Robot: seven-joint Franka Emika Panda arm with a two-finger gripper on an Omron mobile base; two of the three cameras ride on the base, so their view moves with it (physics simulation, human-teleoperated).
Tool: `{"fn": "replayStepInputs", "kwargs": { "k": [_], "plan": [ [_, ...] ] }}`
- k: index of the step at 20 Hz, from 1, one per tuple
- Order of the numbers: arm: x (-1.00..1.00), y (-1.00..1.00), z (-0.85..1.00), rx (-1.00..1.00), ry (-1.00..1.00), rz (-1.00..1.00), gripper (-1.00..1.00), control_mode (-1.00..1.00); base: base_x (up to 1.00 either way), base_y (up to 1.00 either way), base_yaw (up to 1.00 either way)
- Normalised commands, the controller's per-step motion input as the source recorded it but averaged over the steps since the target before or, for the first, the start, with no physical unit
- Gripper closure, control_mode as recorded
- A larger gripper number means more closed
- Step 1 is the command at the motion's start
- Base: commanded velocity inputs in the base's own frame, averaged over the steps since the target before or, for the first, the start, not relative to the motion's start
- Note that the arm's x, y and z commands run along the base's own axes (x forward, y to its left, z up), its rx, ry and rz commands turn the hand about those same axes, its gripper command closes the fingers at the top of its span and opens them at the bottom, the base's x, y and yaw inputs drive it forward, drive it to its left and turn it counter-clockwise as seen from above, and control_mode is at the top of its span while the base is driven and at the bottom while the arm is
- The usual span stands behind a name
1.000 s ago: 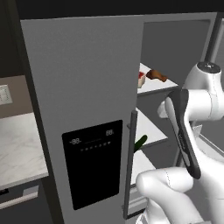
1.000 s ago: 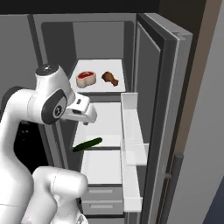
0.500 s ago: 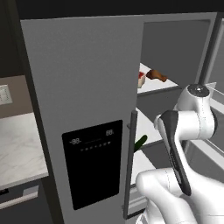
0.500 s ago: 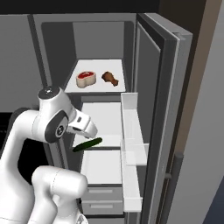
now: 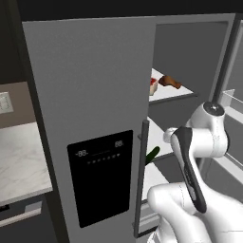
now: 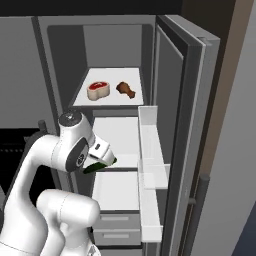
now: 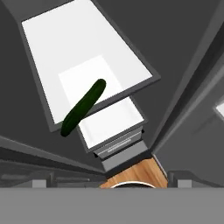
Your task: Gather the cucumber and squash from the fridge and place them on a tray on the dining counter. Then gather the steak and chicken drumstick from the fridge and place them on the other tray.
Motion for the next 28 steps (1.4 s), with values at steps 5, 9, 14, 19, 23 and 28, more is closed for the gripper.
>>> {"fn": "replayStepInputs", "kwargs": {
  "k": [5,9,14,19,23,28],
  "plan": [
    [0.4,0.09,-0.17,0.04,0.0,0.0,-1.0,-1.0,0.0,0.0,0.0],
    [0.38,0.1,-0.24,0.0,0.06,-0.02,-1.0,-1.0,0.0,0.0,0.0],
    [0.46,0.09,-0.21,0.0,0.13,-0.01,-1.0,-1.0,0.0,0.0,0.0],
    [0.35,0.0,-0.18,0.02,0.15,0.0,-1.0,-1.0,0.0,0.0,0.0],
    [0.34,0.0,-0.27,0.05,0.02,0.0,-1.0,-1.0,0.0,0.0,0.0],
    [0.24,0.0,-0.26,0.05,0.0,0.0,-1.0,-1.0,0.0,0.0,0.0]
  ]
}}
